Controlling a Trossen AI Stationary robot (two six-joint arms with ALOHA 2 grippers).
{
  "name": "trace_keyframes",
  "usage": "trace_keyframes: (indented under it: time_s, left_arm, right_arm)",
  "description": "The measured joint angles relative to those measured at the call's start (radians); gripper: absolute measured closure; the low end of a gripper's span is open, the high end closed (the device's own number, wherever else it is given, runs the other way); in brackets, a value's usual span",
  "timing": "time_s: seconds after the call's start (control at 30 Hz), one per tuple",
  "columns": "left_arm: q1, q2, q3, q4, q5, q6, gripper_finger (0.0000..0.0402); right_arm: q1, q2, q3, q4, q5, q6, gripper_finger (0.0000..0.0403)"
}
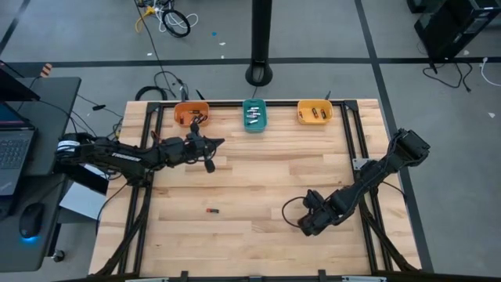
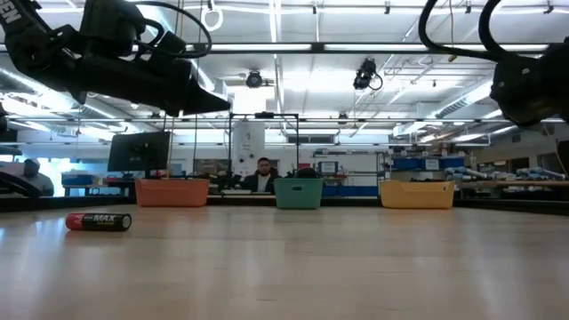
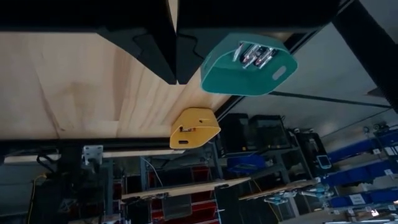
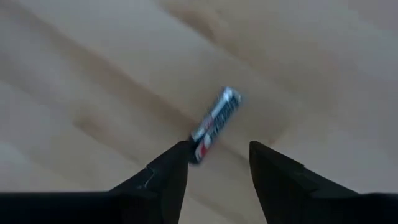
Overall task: Sort batteries
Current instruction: Put the black-silver battery in the green bin
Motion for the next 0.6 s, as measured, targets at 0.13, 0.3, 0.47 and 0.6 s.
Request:
trace_keyframes:
  time_s: [0.13, 0.3, 0.47, 0.6]
  left_arm:
    - [0.000, 0.000, 0.000, -0.016, -0.006, 0.030, 0.0396]
    - [0.000, 0.000, 0.000, -0.016, -0.010, 0.034, 0.0396]
    - [0.000, 0.000, 0.000, -0.016, -0.010, 0.035, 0.0396]
    - [0.000, 0.000, 0.000, -0.017, -0.010, 0.035, 0.0396]
  right_arm:
    - [0.000, 0.000, 0.000, 0.002, 0.086, 0.002, 0.0222]
    - [0.000, 0.000, 0.000, 0.002, 0.128, 0.005, 0.0224]
    - [0.000, 0.001, -0.036, 0.043, 0.128, 0.005, 0.0239]
    - [0.000, 0.000, -0.076, 0.113, 0.126, 0.005, 0.0253]
